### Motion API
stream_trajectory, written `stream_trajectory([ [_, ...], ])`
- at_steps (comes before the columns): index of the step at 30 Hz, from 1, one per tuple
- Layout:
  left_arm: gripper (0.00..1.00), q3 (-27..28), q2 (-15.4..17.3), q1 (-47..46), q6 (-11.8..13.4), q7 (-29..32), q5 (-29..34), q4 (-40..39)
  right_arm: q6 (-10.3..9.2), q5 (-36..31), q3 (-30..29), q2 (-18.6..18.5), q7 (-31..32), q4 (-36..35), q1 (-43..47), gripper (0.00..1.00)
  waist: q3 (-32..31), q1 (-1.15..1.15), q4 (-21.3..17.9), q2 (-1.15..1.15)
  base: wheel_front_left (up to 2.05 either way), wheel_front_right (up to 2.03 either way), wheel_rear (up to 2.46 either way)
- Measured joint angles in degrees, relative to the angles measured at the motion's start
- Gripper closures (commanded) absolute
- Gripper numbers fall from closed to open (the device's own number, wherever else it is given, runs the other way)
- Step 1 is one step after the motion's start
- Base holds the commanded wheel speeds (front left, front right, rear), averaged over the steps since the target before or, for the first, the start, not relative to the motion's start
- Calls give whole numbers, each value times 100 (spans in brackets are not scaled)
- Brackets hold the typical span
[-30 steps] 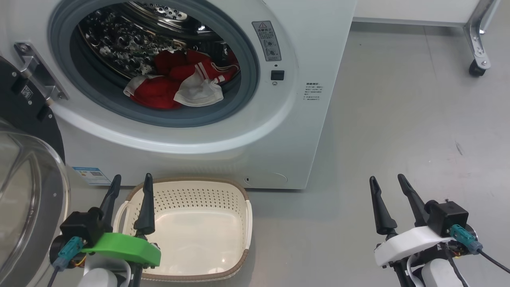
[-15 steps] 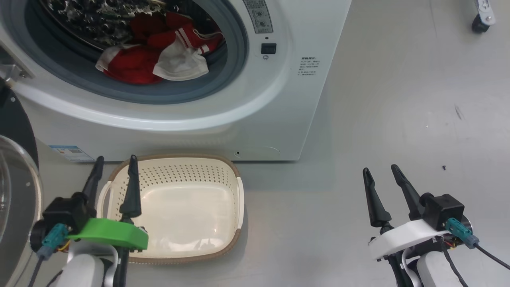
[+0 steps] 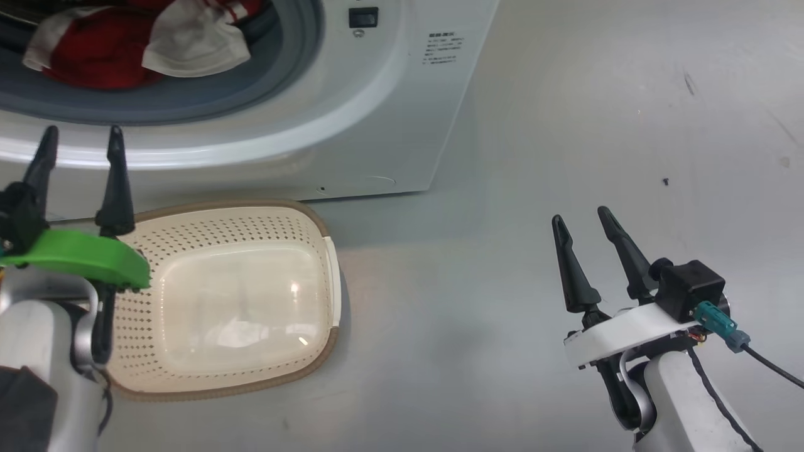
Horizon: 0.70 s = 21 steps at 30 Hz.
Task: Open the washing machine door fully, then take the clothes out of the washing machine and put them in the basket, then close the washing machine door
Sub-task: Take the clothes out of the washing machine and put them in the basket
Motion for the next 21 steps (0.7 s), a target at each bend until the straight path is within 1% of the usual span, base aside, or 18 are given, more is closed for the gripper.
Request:
stream_trajectory([
  [3, 0, 45, 158, -291, 90, 222, 98, 122, 0, 12, 29, 10, -1, -21, -135, 0, 169, 0, -182, 0, 0, 0, 0],
  [11, 0, 247, 466, -1196, 289, 924, 119, 554, 0, 86, 119, 29, -16, -14, -267, 0, 582, 0, -621, 0, 0, 0, 0],
  [21, 0, 209, 804, -2092, 346, 1658, 322, 1276, 0, 136, 151, 54, -18, 16, -442, 0, 948, 0, -996, 0, 0, 0, 0],
])
